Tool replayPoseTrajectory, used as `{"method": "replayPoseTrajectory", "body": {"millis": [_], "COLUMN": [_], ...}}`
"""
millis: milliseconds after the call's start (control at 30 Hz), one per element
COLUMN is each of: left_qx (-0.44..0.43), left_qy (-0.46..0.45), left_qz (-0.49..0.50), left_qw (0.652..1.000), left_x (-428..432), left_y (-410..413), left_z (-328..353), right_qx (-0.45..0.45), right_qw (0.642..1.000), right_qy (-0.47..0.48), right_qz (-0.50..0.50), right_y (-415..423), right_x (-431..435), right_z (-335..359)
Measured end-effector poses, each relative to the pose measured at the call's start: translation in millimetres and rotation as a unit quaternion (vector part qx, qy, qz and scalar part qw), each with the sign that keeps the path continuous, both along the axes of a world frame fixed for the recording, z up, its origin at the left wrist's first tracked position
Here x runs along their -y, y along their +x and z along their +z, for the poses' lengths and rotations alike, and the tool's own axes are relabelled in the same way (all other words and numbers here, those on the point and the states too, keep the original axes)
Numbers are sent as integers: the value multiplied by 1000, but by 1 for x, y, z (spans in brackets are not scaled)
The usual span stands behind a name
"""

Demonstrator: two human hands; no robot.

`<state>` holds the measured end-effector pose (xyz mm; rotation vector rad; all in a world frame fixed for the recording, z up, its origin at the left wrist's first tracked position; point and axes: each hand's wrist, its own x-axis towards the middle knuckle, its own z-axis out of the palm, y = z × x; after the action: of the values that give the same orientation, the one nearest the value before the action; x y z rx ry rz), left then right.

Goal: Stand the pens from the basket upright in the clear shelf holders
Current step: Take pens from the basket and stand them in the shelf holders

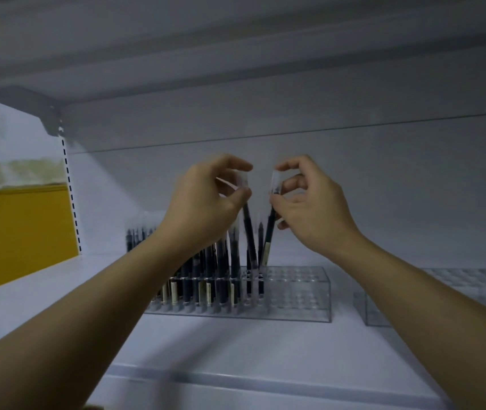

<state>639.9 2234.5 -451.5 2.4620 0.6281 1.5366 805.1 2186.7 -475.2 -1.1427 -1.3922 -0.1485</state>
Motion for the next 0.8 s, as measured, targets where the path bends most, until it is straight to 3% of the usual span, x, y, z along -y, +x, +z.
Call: {"method": "replayPoseTrajectory", "body": {"millis": [500,800], "left_qx": [17,-87], "left_qy": [-4,11], "left_qz": [10,26], "left_qw": [1000,996], "left_x": [-15,-14], "left_y": [-2,0], "left_z": [-5,-17], "right_qx": [23,16], "right_qw": [999,998], "right_qy": [9,2], "right_qz": [32,53], "right_y": [-8,-7], "right_x": [-7,-7], "right_z": [-20,-19]}}
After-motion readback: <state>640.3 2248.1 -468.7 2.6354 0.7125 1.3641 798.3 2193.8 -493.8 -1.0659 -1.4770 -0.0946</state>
